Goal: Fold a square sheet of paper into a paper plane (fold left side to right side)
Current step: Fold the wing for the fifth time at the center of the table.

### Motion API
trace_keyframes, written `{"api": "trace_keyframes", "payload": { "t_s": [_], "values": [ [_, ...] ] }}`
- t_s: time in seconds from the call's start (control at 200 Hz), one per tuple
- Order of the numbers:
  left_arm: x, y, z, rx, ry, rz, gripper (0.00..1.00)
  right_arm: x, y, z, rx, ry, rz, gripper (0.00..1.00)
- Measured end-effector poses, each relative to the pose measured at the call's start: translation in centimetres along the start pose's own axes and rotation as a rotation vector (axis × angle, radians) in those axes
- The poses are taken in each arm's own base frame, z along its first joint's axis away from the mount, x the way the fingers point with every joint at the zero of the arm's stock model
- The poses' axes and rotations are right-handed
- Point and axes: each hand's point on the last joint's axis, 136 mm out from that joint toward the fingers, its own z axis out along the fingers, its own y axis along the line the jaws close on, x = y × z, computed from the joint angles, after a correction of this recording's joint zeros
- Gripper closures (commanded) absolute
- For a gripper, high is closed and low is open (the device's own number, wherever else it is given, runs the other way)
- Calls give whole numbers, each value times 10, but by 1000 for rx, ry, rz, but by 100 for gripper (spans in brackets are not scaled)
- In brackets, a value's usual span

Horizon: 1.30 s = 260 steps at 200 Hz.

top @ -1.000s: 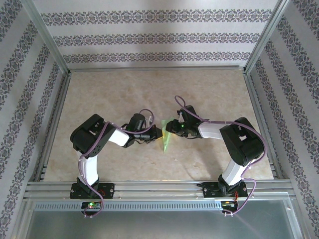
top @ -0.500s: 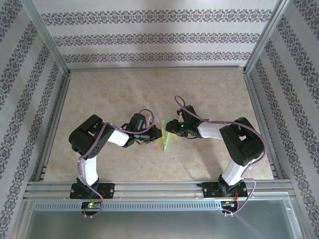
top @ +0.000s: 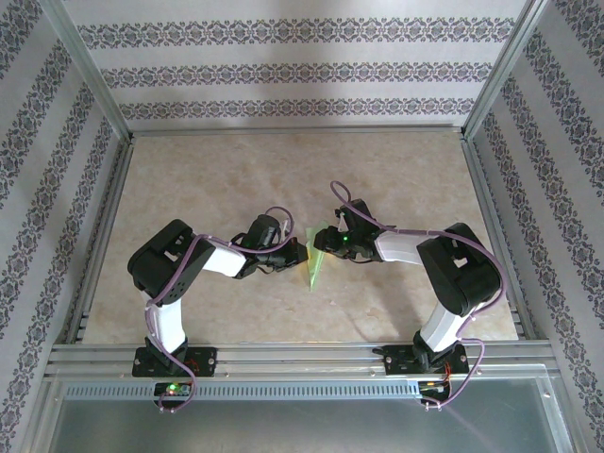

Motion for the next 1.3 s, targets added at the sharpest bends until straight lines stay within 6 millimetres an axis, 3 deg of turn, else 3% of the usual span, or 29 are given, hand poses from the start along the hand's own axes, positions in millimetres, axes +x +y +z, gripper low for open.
{"api": "trace_keyframes", "payload": {
  "t_s": [0.335,0.58,0.949,1.299],
  "values": [
    [0,0,1,-23,7,1,97,-3,7,-12,-6,-26,-8,62],
    [0,0,2,-39,8,5,97,-3,12,-16,-23,-20,-18,94],
    [1,0,2,-46,11,13,97,-9,9,1,0,7,-6,95],
    [1,0,2,-52,16,12,97,-1,0,3,36,37,-5,95]
  ]
}}
